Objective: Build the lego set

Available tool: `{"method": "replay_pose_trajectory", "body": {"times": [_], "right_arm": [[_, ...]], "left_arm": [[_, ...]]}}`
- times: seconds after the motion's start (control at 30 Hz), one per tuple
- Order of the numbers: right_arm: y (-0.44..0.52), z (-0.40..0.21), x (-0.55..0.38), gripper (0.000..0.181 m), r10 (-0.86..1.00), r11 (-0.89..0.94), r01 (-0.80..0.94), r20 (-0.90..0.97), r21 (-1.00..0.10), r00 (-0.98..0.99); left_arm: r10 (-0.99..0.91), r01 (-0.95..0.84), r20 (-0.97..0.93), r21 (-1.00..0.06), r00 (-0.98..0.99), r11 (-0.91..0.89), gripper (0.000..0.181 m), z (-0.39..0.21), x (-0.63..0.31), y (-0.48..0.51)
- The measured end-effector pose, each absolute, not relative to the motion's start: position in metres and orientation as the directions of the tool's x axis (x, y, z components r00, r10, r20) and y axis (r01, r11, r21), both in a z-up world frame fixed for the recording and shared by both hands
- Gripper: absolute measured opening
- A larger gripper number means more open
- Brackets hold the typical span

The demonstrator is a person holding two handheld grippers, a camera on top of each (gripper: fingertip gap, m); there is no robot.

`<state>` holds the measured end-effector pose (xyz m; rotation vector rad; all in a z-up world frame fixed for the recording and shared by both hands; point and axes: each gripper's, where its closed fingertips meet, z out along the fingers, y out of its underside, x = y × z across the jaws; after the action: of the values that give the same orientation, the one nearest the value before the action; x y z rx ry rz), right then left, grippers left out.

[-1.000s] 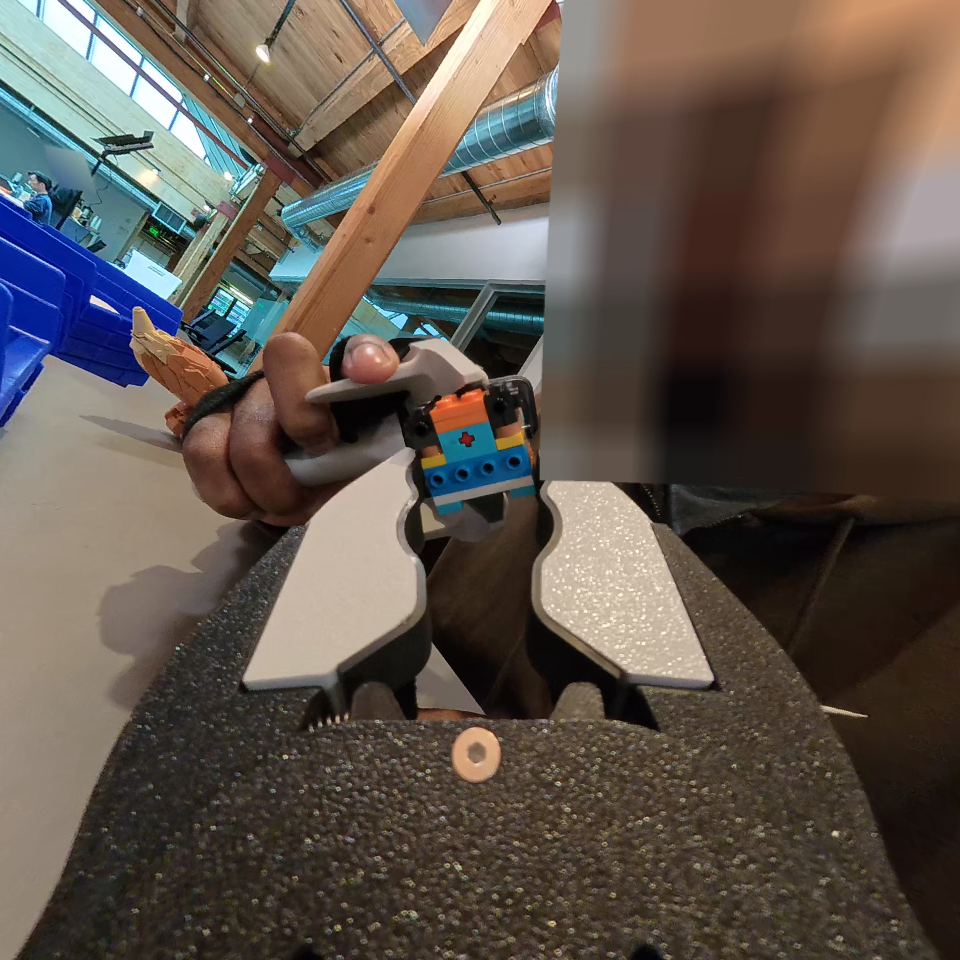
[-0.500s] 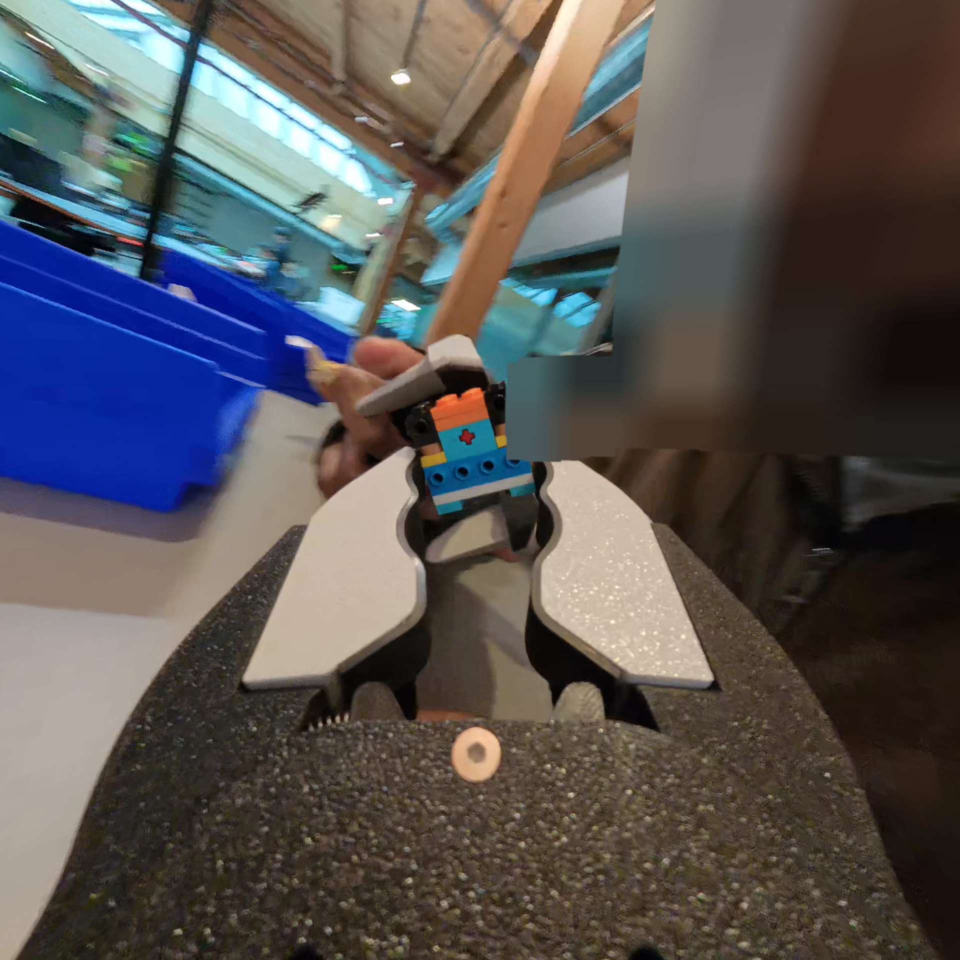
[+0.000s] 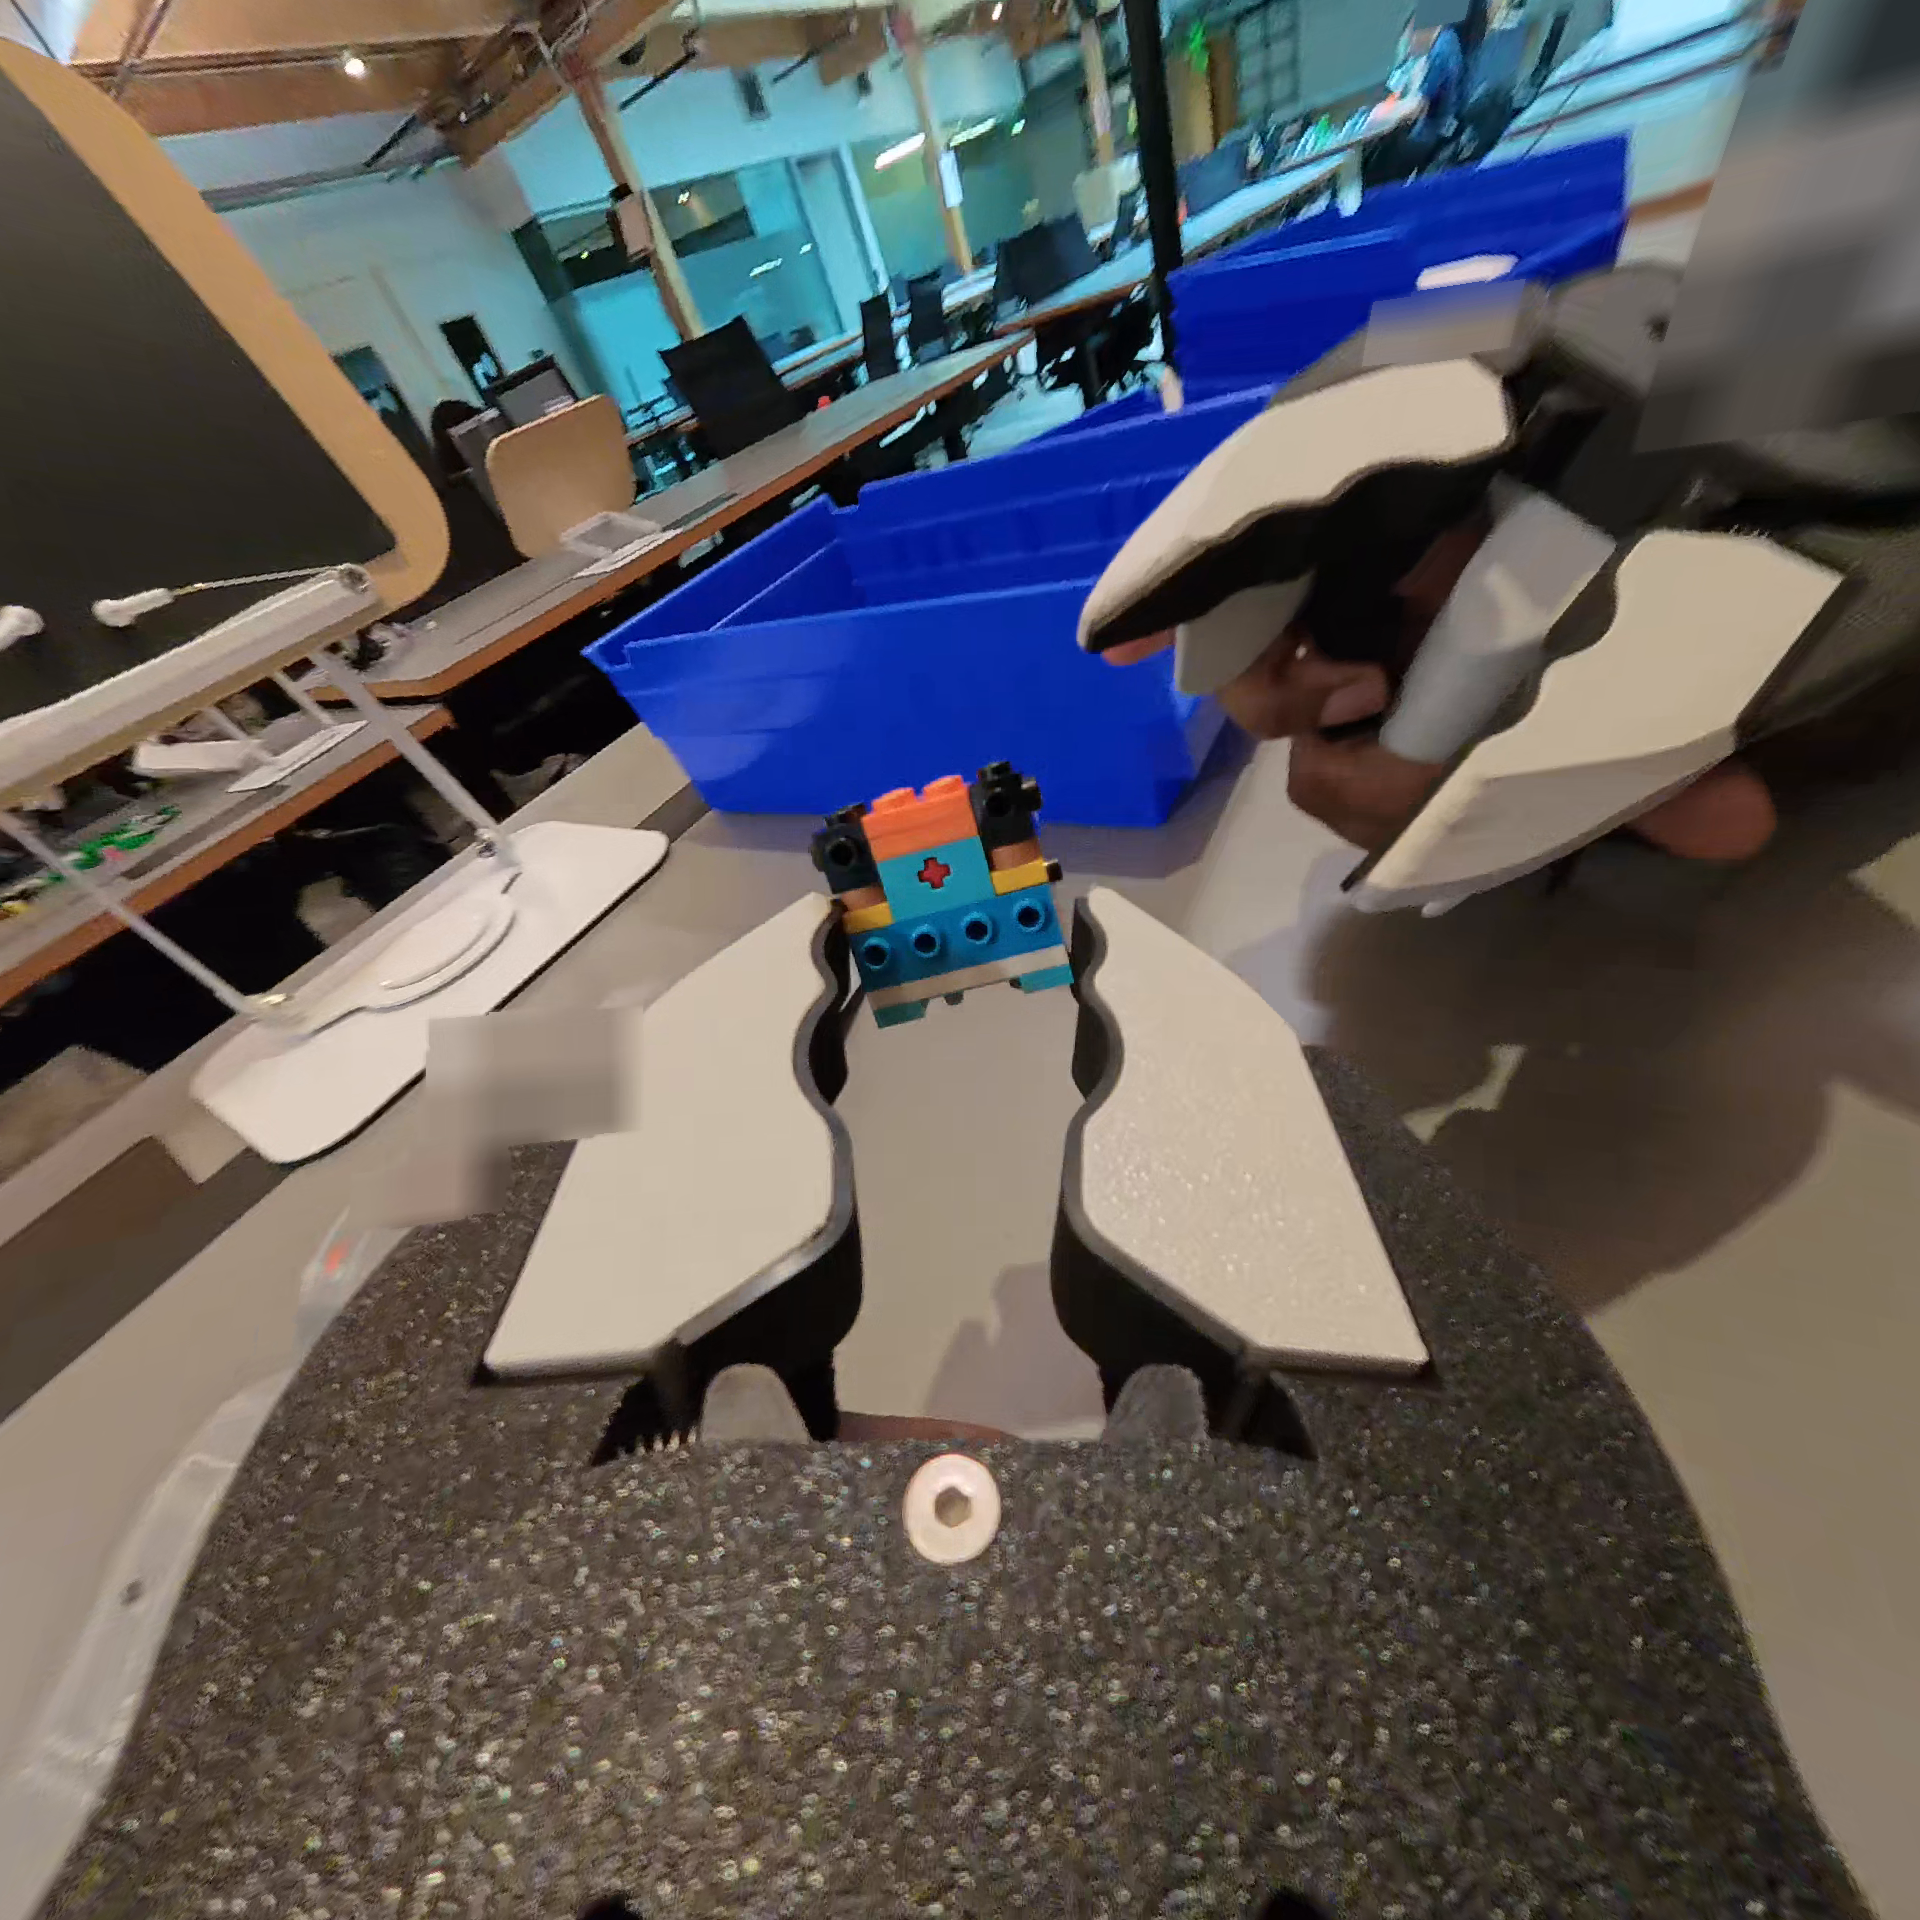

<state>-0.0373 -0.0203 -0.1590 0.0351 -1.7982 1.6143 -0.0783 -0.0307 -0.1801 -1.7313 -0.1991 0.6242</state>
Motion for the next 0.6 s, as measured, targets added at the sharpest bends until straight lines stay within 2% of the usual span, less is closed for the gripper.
{"method": "replay_pose_trajectory", "body": {"times": [0.2,0.6], "right_arm": [[-0.021,-0.161,-0.039,0.053,0.430,0.226,-0.459,0.511,-0.859,-0.744],[-0.021,-0.163,-0.039,0.049,0.426,0.234,-0.459,0.515,-0.857,-0.744]], "left_arm": [[0.449,-0.270,-0.425,-0.890,0.786,-0.368,0.041,-0.186,-0.077,-0.029],[0.428,-0.257,-0.424,-0.882,0.798,-0.395,0.041,-0.193,-0.076,-0.026]]}}
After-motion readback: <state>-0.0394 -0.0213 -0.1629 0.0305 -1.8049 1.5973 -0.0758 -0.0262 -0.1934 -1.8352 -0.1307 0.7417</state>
